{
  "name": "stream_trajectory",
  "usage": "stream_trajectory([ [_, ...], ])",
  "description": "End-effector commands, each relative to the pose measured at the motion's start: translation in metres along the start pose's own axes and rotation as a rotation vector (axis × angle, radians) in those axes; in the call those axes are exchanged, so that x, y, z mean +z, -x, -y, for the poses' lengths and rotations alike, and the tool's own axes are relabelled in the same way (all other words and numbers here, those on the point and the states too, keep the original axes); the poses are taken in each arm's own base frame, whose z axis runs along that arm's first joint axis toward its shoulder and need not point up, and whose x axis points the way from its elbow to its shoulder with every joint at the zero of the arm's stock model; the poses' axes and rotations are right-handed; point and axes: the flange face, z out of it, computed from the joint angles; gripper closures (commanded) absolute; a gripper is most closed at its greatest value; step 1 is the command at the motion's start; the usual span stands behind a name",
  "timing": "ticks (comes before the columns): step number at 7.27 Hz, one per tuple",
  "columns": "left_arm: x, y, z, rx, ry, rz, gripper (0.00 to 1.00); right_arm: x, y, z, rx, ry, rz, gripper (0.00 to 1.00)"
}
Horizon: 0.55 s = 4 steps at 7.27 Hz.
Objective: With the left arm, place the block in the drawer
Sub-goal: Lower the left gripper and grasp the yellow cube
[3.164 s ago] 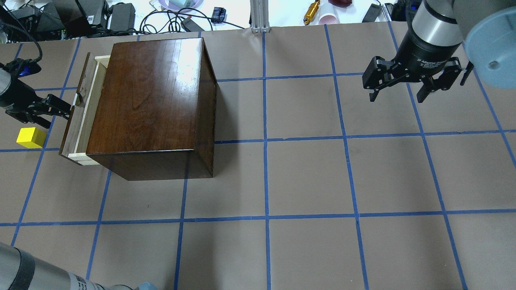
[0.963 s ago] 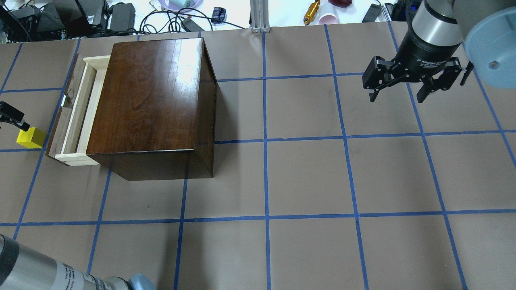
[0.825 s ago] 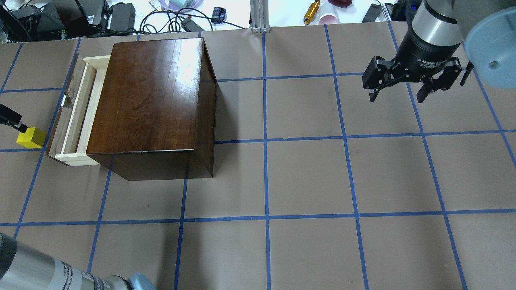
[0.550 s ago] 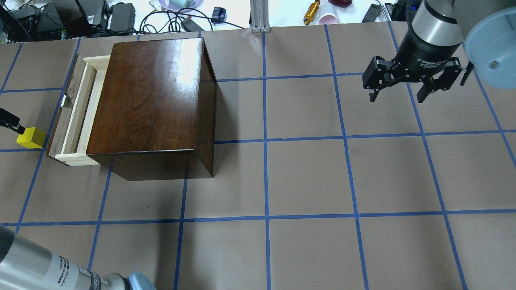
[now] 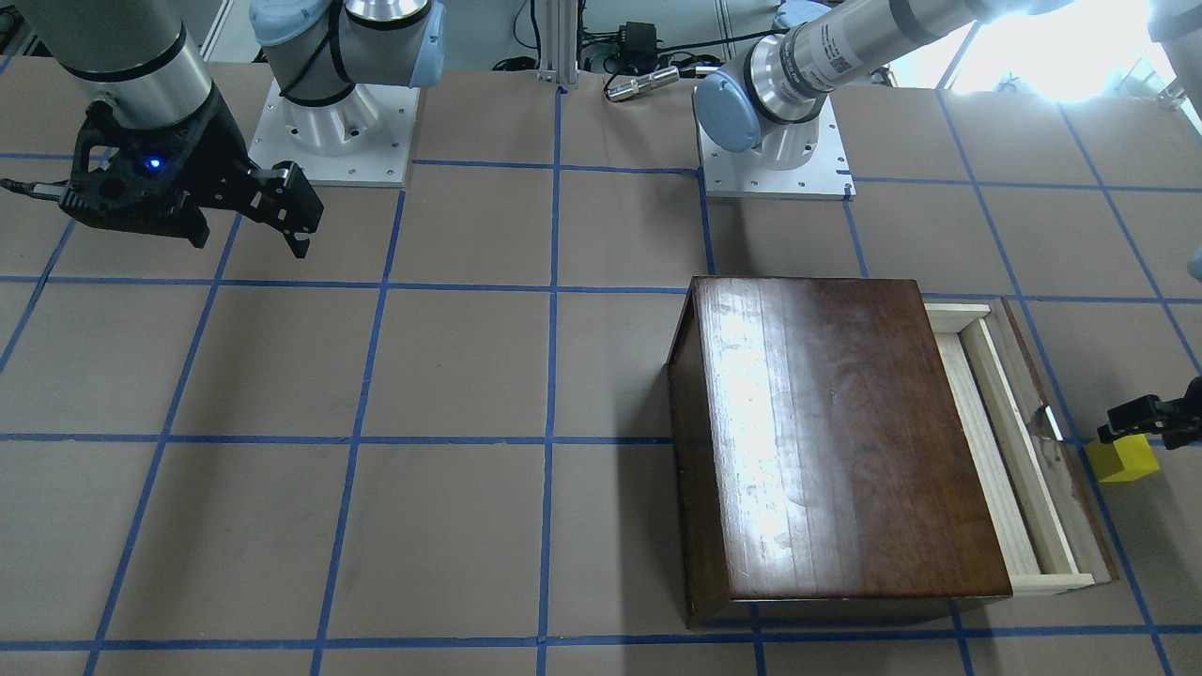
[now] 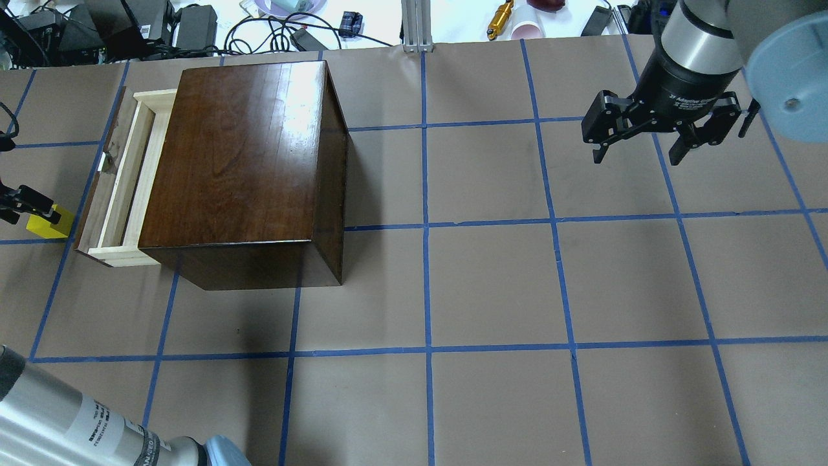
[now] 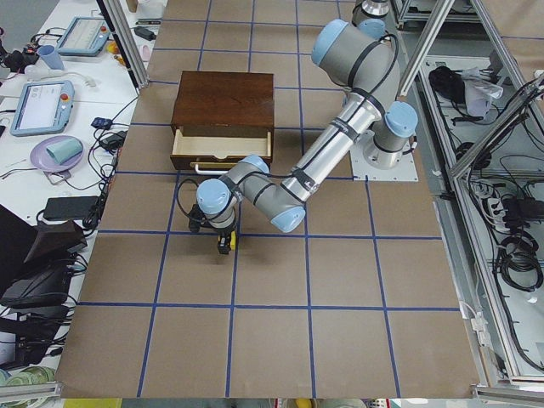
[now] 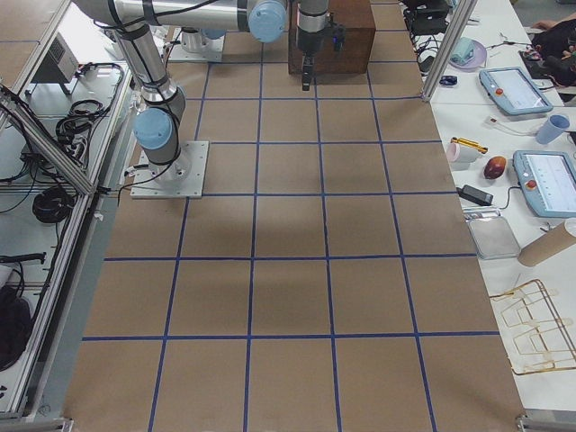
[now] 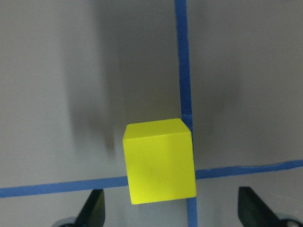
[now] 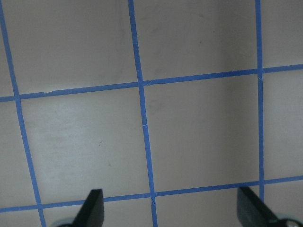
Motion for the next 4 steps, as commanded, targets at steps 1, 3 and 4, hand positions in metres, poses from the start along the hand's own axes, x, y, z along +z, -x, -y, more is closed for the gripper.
stream_trajectory([
  [1, 0.0123, 0.0036, 0.0023, 0.000, -0.004, 0.005, 0.00, 0.0000, 0.0001, 0.0000, 0.000, 0.000, 0.001, 0.00],
  [3, 0.0165, 0.0026, 0.0029, 0.001, -0.002, 0.001, 0.00, 0.0000, 0.0001, 0.0000, 0.000, 0.000, 0.001, 0.00],
  [4, 0.0218, 0.0031, 0.0033, 0.001, 0.000, -0.001, 0.00, 0.0000, 0.0001, 0.0000, 0.000, 0.000, 0.001, 0.00],
])
